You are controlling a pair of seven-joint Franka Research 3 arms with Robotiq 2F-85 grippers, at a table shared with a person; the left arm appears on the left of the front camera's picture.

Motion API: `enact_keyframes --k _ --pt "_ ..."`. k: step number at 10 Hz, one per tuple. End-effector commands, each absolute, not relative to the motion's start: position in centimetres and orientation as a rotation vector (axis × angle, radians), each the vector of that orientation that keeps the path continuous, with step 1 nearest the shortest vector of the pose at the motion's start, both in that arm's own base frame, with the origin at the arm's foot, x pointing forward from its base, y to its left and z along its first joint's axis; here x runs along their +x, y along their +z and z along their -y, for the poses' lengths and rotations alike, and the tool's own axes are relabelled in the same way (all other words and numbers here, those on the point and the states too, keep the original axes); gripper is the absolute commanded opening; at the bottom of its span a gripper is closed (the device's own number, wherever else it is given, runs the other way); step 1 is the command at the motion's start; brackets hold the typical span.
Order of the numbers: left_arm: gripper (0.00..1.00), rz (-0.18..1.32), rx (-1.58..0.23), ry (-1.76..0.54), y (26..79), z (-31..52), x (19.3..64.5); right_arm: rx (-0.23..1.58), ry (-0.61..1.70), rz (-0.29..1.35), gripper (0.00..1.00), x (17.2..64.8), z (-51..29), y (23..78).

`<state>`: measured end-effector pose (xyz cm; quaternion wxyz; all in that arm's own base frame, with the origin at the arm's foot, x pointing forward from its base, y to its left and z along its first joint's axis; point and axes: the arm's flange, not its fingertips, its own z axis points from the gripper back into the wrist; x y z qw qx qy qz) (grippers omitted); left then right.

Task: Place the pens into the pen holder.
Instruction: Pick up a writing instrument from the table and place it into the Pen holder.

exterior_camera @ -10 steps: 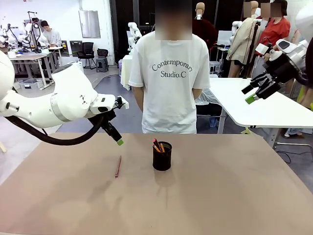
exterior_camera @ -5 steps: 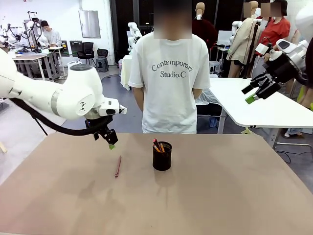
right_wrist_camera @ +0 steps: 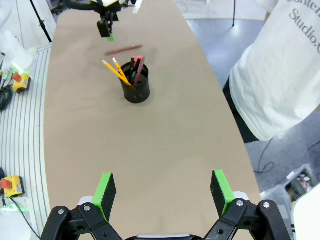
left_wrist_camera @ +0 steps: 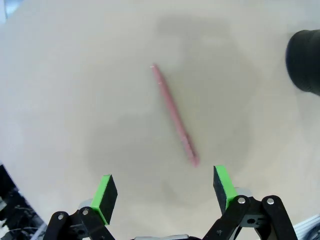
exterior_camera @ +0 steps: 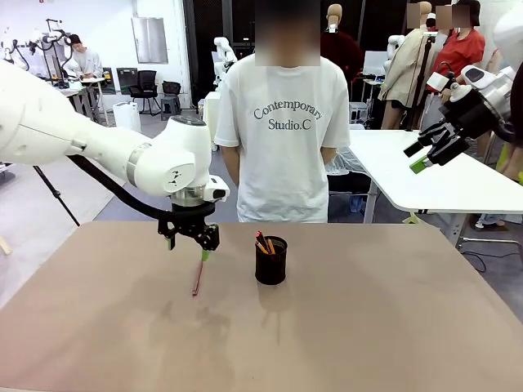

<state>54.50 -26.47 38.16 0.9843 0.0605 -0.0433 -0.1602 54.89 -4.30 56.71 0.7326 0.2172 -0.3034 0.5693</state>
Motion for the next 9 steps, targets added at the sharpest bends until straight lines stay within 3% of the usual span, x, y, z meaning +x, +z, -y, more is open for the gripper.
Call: enact_keyframes --k 1,4,6,7,9 --pt "1.0 0.106 0.0 -0.228 37.5 26.5 55.6 0.474 1.257 0.66 1.0 54.8 4.3 57.0" --pt "1.0 0.125 -0.076 -0.191 35.3 25.9 56.3 0.474 1.257 0.66 1.0 54.8 4.3 57.0" --pt "1.0 0.218 0.001 -0.239 35.2 25.2 56.1 0.474 1.257 0.66 1.0 54.8 4.3 57.0" --pt "1.0 0.129 -0.063 -0.19 35.3 26.3 56.9 0.474 1.257 0.66 1.0 54.8 4.3 57.0" --pt "1.0 0.129 -0.063 -0.19 35.3 26.3 56.9 0.474 1.257 0.66 1.0 54.8 4.3 57.0"
